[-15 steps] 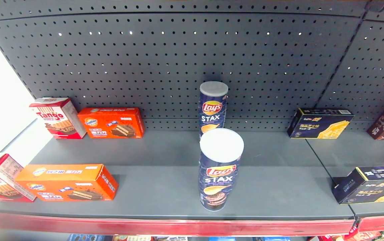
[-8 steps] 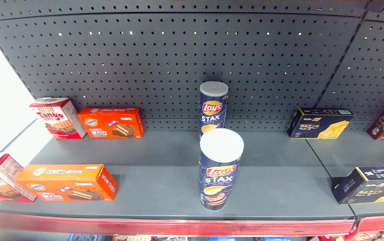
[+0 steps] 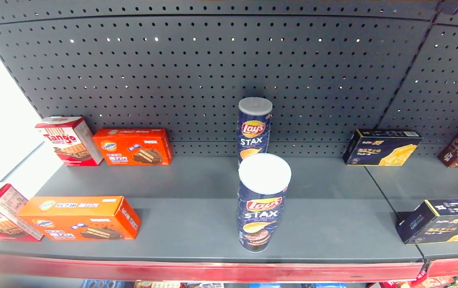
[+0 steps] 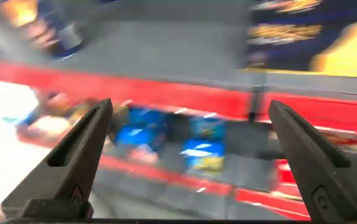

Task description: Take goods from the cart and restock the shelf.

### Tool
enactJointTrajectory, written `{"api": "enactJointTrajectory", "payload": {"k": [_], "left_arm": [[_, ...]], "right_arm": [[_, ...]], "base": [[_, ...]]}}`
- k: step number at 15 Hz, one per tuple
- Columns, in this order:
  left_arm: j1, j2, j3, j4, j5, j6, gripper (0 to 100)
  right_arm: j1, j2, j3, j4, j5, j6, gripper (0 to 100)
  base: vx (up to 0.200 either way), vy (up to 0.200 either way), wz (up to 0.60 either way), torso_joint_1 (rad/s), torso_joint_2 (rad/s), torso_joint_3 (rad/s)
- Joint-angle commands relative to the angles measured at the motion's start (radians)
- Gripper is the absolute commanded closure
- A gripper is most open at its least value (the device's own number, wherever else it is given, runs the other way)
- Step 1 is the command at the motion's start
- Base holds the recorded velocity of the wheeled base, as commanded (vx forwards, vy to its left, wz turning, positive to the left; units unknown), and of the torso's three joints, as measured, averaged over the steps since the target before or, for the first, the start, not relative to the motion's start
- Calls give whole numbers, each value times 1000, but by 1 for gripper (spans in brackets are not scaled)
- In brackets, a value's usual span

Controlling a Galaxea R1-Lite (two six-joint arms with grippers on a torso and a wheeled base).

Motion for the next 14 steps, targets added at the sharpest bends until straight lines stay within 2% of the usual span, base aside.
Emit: {"api": "enactJointTrajectory", "payload": {"k": [1,5,7,8,9,10,14], "left_arm": [[1,0,2,-1,1,0,0],[0,0,2,-1,-1,2,0],[1,0,2,-2,1,0,0],[0,0,2,-2,1,0,0],[1,0,2,-2,1,2,0],[0,0,2,-2,-1,2,0],[0,0,3,-6,1,3,0]], "right_arm": [[-22,-74,8,-22,-111,9,0],[-20,-75,18,-44,-433,3,0],[-20,-75,19,-39,-480,-8,0],[-19,-75,19,-39,-427,-8,0],[-19,-75,21,-18,-223,-20,0],[-17,-72,21,-4,-204,-70,0],[-19,-77,21,16,-206,-74,0]], "base": [[0,0,0,0,0,0],[0,0,0,0,0,0],[0,0,0,0,0,0],[0,0,0,0,0,0],[0,0,0,0,0,0],[0,0,0,0,0,0],[0,0,0,0,0,0]]}}
